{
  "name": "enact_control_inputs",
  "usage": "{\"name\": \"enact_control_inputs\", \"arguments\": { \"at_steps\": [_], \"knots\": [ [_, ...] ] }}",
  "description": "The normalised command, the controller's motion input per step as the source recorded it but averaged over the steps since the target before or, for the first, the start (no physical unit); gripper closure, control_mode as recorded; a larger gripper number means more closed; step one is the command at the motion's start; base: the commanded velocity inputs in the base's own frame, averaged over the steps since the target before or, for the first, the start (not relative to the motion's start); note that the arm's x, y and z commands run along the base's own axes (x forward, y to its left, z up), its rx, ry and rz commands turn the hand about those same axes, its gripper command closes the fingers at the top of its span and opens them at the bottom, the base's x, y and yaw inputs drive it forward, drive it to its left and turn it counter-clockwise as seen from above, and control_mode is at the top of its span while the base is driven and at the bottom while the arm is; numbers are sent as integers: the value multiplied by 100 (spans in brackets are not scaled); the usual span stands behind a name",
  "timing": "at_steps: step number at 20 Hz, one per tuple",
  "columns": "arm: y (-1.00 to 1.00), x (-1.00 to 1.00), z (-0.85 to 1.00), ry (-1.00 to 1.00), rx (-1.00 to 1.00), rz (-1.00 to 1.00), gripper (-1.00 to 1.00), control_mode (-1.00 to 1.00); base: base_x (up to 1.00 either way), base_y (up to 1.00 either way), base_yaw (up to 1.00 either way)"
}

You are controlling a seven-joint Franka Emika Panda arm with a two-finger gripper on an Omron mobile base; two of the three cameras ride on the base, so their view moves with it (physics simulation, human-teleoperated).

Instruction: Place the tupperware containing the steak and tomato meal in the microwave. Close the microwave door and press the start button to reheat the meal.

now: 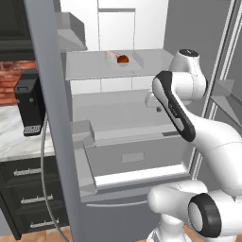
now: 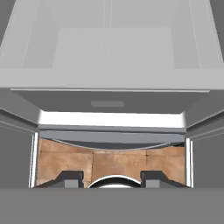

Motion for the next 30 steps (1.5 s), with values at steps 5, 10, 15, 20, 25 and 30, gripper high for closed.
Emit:
{"name": "enact_control_inputs", "arguments": {
  "at_steps": [5,10,15,20,25,30],
  "knots": [
    [2,-4,-8,0,0,0,-100,-100,0,0,0],
    [33,5,37,-26,-1,-34,-100,-100,0,0,0],
    [20,14,79,-25,2,-43,-100,-100,0,0,0],
    [0,10,99,-13,34,-37,-100,-100,0,0,0],
    [0,23,96,-3,43,-32,-100,-100,0,0,0],
    [-14,46,13,0,37,-16,-100,-100,0,0,0]
  ]
}}
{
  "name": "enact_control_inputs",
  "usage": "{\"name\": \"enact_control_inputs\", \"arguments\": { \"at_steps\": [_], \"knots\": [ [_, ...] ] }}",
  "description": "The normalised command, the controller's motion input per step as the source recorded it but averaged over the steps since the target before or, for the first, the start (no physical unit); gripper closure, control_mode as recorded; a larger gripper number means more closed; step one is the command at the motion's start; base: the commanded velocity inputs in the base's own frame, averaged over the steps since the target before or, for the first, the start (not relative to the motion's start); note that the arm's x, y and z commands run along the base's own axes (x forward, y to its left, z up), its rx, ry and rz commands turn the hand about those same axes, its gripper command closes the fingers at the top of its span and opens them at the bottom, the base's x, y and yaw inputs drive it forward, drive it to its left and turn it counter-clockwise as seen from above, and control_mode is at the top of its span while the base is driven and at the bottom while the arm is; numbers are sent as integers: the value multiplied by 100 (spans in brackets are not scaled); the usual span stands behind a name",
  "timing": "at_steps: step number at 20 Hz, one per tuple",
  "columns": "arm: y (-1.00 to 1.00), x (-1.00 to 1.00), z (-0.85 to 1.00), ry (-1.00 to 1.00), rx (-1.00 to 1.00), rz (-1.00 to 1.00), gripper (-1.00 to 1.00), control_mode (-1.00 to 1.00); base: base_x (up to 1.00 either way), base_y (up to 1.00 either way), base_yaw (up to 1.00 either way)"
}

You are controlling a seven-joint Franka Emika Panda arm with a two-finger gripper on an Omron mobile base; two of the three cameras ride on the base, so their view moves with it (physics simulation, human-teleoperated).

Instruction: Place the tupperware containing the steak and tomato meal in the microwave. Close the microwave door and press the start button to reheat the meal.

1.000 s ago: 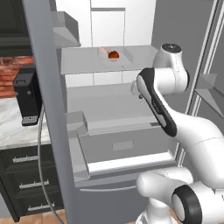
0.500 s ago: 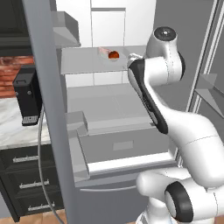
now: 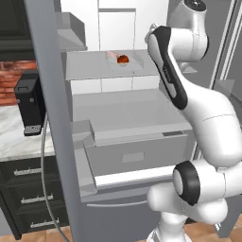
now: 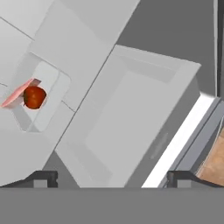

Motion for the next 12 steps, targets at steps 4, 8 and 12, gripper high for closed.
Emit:
{"name": "enact_control_inputs", "arguments": {
  "at_steps": [4,8,12],
  "knots": [
    [0,49,-40,0,10,-6,-100,-100,0,0,0],
    [0,18,-26,6,1,-1,-100,-100,0,0,0],
    [0,47,-38,1,0,-2,-100,-100,0,0,0]
  ]
}}
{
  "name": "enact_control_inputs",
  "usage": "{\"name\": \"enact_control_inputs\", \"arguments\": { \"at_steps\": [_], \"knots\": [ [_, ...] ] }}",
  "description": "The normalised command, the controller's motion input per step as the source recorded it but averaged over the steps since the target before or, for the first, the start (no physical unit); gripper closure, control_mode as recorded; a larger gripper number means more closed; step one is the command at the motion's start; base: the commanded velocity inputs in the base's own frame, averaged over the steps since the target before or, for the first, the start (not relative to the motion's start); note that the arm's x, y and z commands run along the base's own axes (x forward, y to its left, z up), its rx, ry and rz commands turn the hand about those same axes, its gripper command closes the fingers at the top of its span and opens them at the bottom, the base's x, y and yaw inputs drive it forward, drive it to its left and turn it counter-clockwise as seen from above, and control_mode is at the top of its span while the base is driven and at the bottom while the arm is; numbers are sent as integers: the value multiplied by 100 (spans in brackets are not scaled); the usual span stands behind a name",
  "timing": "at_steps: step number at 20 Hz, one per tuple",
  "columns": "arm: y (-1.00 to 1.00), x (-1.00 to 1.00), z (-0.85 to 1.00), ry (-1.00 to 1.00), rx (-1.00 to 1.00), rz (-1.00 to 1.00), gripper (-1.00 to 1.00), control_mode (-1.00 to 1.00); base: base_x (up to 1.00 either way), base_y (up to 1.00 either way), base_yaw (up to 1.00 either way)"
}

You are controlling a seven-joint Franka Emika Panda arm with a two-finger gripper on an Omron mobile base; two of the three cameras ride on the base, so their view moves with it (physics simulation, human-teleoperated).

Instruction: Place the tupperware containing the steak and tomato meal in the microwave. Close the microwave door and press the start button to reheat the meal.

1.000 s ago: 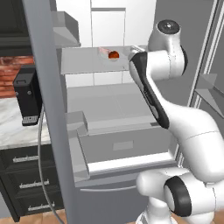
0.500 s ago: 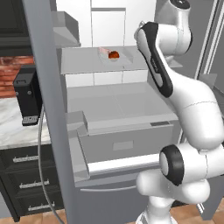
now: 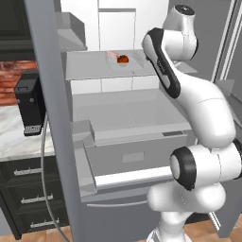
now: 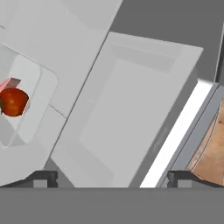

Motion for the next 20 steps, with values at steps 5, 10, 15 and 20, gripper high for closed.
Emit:
{"name": "enact_control_inputs", "arguments": {
  "at_steps": [5,10,15,20],
  "knots": [
    [0,67,-28,0,0,-7,-100,-100,0,0,0],
    [1,55,-19,0,0,-9,-100,-100,0,0,0],
    [3,41,-21,0,0,-10,-100,-100,0,0,0],
    [2,35,-14,0,0,-9,-100,-100,0,0,0]
  ]
}}
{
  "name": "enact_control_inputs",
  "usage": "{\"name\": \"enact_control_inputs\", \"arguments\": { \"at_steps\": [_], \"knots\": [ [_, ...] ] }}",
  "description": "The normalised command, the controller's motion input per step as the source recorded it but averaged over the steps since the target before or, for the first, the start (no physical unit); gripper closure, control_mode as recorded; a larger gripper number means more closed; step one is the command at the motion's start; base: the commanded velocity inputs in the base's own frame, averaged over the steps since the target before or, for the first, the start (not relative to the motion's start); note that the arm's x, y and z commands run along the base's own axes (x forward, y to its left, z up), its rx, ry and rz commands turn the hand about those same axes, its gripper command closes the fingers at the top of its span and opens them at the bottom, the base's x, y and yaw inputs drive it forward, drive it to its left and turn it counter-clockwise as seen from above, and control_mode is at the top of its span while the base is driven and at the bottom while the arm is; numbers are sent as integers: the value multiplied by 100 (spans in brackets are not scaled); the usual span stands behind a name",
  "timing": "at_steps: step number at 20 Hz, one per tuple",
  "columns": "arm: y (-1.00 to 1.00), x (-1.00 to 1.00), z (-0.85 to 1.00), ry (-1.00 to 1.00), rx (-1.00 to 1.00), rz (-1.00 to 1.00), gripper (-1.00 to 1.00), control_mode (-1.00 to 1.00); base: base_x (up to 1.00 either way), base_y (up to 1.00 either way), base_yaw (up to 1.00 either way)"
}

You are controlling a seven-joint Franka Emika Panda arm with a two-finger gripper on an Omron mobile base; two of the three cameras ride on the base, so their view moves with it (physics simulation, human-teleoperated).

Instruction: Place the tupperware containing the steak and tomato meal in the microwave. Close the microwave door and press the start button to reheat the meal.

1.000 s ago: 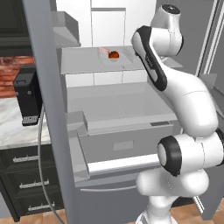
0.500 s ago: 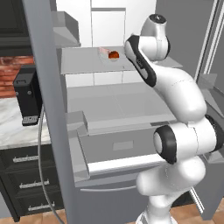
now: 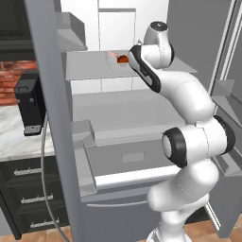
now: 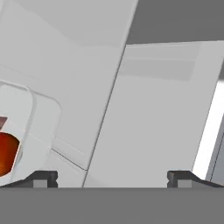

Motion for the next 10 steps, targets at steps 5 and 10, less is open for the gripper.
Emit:
{"name": "enact_control_inputs", "arguments": {
  "at_steps": [5,10],
  "knots": [
    [-1,20,8,1,2,-3,-100,-100,0,0,0],
    [0,22,32,0,6,1,-100,-100,0,0,0]
  ]
}}
